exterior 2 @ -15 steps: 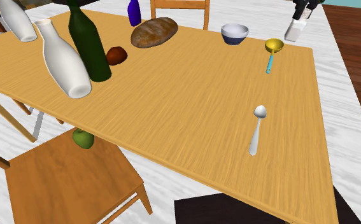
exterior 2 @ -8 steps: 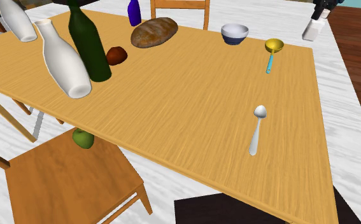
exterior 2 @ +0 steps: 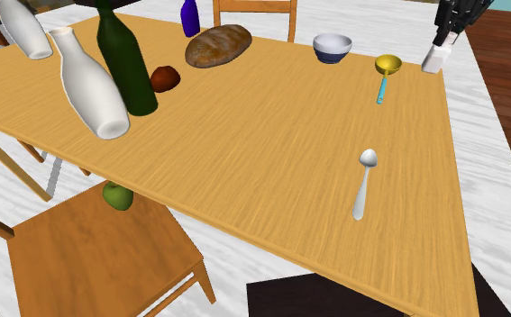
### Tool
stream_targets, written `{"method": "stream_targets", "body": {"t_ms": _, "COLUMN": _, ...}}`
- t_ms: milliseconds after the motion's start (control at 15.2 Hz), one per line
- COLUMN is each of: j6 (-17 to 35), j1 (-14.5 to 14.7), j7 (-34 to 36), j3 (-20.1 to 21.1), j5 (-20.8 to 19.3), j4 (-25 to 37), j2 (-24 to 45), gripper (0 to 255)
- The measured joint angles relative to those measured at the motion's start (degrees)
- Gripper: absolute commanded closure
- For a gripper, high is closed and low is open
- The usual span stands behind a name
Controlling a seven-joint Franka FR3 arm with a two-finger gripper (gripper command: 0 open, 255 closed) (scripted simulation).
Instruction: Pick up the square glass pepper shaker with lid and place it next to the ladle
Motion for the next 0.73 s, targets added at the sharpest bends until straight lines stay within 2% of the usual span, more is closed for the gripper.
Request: {"method": "stream_targets", "body": {"t_ms": 726, "j6": 8.3, "j1": 0.1, "j7": -0.2, "j3": 0.0, "j5": 0.1, "j4": -7.9, "j2": 0.4, "gripper": 255}}
